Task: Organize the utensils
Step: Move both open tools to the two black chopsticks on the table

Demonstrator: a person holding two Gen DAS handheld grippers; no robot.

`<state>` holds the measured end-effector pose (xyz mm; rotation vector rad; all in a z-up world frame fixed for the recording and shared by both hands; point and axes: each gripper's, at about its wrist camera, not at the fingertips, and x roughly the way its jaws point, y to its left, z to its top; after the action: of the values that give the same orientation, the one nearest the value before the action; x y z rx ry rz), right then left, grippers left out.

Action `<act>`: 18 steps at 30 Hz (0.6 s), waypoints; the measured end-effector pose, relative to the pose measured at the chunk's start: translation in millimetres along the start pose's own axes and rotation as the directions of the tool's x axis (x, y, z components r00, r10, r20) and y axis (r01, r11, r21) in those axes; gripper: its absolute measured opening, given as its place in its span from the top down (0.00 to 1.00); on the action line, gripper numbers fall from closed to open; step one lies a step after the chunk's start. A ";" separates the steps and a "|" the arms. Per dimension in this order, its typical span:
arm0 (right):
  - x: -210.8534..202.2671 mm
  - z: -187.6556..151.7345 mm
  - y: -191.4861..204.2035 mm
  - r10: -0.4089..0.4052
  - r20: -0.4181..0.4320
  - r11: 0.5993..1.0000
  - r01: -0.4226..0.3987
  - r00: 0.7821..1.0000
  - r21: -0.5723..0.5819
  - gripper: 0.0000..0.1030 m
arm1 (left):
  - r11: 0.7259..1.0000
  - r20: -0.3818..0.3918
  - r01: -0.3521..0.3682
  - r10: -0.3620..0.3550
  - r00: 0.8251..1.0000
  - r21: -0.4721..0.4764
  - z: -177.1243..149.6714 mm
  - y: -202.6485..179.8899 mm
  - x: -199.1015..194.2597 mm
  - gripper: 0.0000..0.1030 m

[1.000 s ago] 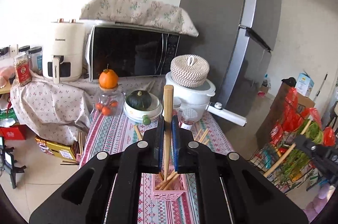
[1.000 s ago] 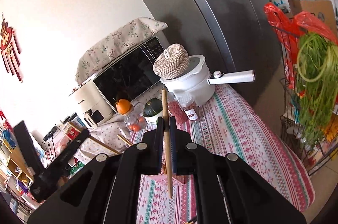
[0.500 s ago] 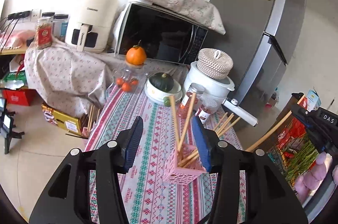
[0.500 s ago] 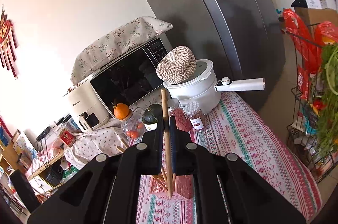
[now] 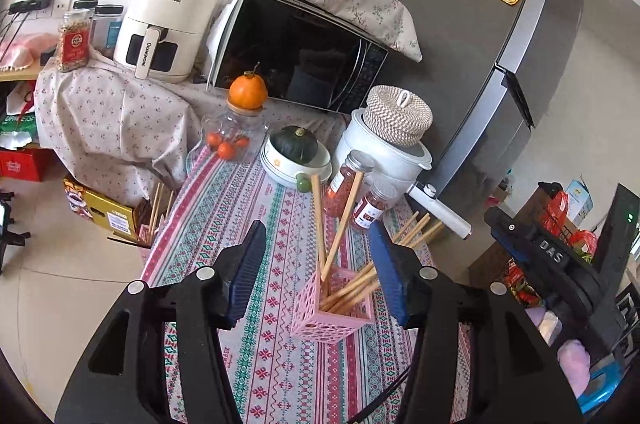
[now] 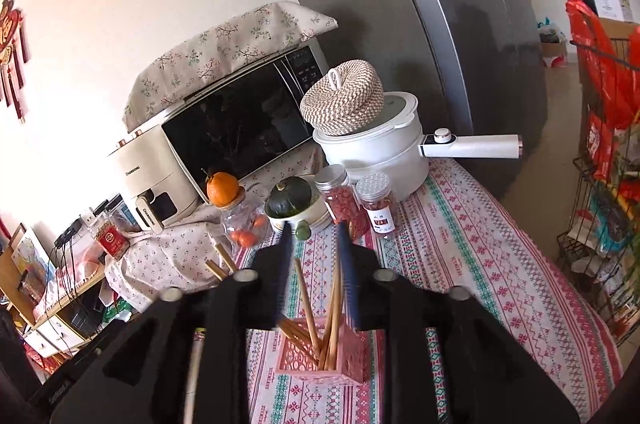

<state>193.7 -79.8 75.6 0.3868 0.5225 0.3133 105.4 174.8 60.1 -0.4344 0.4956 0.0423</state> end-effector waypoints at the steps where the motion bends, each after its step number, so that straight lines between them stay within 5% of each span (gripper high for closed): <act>1: -5.8 -3.9 -3.1 -0.005 0.008 1.000 0.005 1.000 -0.002 0.44 | 1.000 -0.004 0.007 -0.007 1.000 0.004 -1.4 -1.7 0.2 0.51; 4: -29.4 -19.6 -18.4 -0.044 0.040 0.999 0.044 0.998 0.001 0.15 | 0.999 -0.030 0.042 -0.041 0.999 0.026 -8.4 -10.2 2.5 0.48; 7: -50.1 -35.2 -39.4 -0.150 0.047 0.989 0.149 0.988 0.023 0.06 | 0.995 -0.054 0.077 -0.073 0.996 0.069 -18.6 -23.5 3.7 0.37; 12: -68.1 -39.7 -88.4 -0.271 -0.039 0.958 0.274 0.962 0.090 0.06 | 0.977 -0.140 0.131 -0.108 0.984 0.167 -47.7 -56.1 13.5 0.09; 16: -79.1 -54.3 -155.7 -0.394 -0.129 0.876 0.415 0.910 0.248 0.06 | 0.948 -0.238 0.164 -0.099 0.966 0.272 -77.9 -88.2 33.0 0.07; 18: -83.7 -61.0 -194.1 -0.386 -0.203 0.822 0.435 0.900 0.368 0.07 | 0.925 -0.313 0.186 -0.079 0.947 0.332 -98.9 -107.0 49.1 0.07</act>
<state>129.1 -266.2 -21.8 0.6469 0.7780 -0.2029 119.3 33.5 1.0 -0.1126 0.7511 -0.2471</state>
